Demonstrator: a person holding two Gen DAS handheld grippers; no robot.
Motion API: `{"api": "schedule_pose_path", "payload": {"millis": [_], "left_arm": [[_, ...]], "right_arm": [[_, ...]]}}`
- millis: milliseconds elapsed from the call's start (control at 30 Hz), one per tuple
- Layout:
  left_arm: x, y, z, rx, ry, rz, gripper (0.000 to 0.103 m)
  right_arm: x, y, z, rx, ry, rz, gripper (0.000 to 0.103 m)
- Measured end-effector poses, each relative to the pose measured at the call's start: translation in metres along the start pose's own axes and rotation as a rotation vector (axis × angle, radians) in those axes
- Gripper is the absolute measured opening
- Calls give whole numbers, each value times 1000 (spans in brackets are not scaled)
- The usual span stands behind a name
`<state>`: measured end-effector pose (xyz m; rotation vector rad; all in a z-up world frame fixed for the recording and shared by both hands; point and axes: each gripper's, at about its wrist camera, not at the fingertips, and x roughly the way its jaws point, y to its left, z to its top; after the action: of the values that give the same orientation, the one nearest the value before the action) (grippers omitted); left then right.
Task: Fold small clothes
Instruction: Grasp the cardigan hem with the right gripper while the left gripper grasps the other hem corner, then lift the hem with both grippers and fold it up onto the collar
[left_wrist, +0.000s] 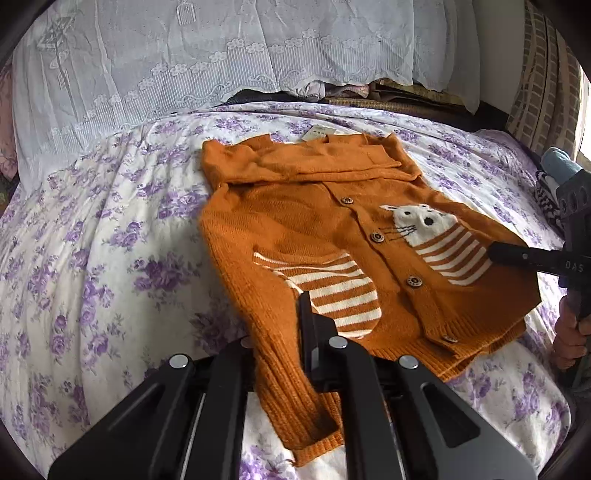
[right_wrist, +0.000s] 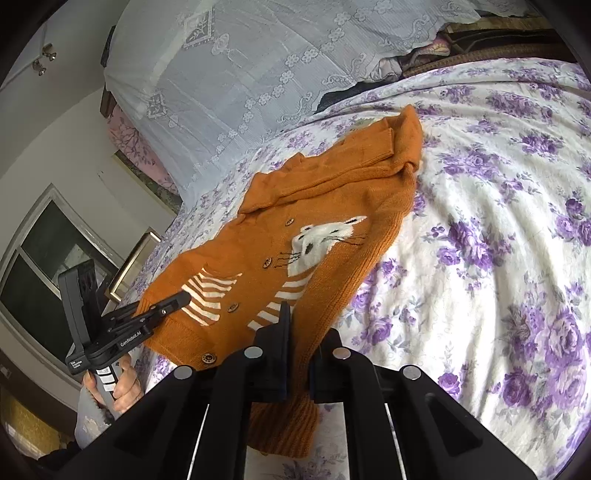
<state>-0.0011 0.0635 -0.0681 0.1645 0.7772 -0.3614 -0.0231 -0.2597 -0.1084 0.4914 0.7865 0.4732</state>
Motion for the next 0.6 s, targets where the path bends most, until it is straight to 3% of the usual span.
{"api": "schedule_pose_path", "payload": {"millis": [133, 233, 300, 400, 433, 467, 600], "left_arm": [[2, 1, 0, -7, 5, 2, 6], [2, 1, 0, -14, 3, -1, 6], [2, 0, 0, -11, 3, 5, 6], [3, -1, -1, -3, 4, 12, 6], [3, -2, -1, -1, 4, 15, 6], [3, -2, -1, 0, 3, 16, 6], [1, -3, -1, 7, -7, 29, 6]], "right_arm": [[11, -7, -5, 33, 68, -11, 11], [17, -11, -9, 61, 97, -4, 44], [19, -7, -10, 39, 104, -12, 45], [23, -3, -14, 13, 110, -36, 41], [23, -3, -14, 12, 107, -49, 23], [23, -4, -14, 22, 109, -42, 12], [15, 0, -13, 7, 60, -23, 10]]}}
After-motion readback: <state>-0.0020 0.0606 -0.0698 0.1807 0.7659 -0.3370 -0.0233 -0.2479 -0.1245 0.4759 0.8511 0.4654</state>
